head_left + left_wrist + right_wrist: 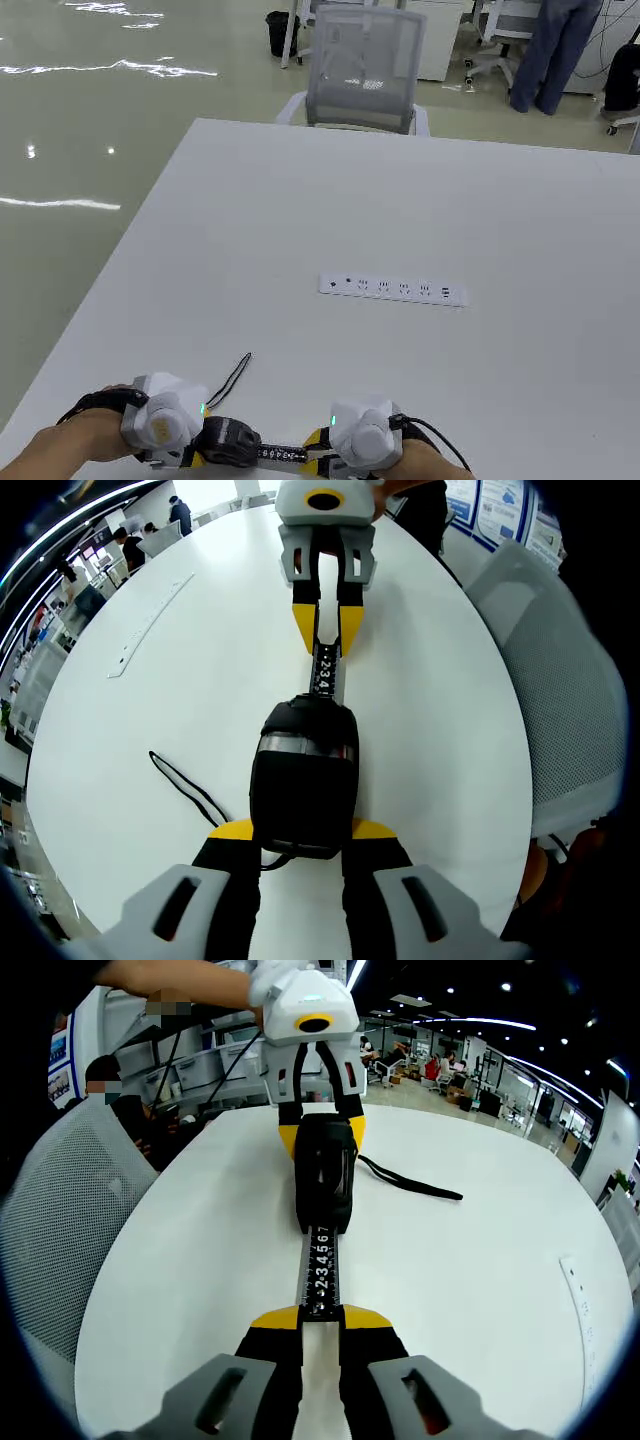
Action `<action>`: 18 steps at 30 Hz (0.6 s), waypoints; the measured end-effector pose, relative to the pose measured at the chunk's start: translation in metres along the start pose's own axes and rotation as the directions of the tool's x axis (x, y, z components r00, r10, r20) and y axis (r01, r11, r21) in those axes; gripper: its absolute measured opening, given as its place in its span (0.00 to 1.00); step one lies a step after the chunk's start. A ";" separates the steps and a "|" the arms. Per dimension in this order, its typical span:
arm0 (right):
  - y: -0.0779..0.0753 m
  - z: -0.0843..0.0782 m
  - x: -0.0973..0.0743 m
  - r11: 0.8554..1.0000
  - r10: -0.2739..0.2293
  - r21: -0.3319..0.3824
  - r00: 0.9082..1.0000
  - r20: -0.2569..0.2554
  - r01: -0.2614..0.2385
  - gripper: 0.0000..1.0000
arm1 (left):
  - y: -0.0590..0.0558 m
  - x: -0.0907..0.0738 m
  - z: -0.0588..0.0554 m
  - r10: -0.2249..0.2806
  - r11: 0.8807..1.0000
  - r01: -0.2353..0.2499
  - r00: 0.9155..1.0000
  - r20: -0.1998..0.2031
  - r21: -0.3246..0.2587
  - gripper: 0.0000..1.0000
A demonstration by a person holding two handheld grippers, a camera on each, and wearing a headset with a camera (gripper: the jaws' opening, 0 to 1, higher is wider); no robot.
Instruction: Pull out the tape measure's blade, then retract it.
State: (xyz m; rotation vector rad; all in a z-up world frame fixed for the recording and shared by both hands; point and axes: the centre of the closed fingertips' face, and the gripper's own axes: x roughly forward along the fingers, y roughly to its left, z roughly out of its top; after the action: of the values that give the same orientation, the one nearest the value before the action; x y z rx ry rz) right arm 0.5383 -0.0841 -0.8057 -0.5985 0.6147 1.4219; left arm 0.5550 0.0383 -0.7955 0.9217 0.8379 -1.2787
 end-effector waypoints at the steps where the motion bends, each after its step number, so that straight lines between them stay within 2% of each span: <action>1: 0.000 0.000 0.000 1.000 0.000 0.000 1.000 0.000 0.000 0.11 | 0.000 0.000 0.000 0.000 1.000 0.000 1.000 0.000 0.000 0.27; 18: 0.001 -0.004 -0.007 1.000 0.005 0.004 1.000 0.001 -0.005 0.11 | 0.000 0.000 0.000 0.002 1.000 -0.002 1.000 0.000 -0.002 0.27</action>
State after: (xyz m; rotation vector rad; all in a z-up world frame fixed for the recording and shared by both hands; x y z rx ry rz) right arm 0.5368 -0.0922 -0.8036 -0.5934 0.6189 1.4249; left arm 0.5549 0.0388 -0.7955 0.9204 0.8378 -1.2755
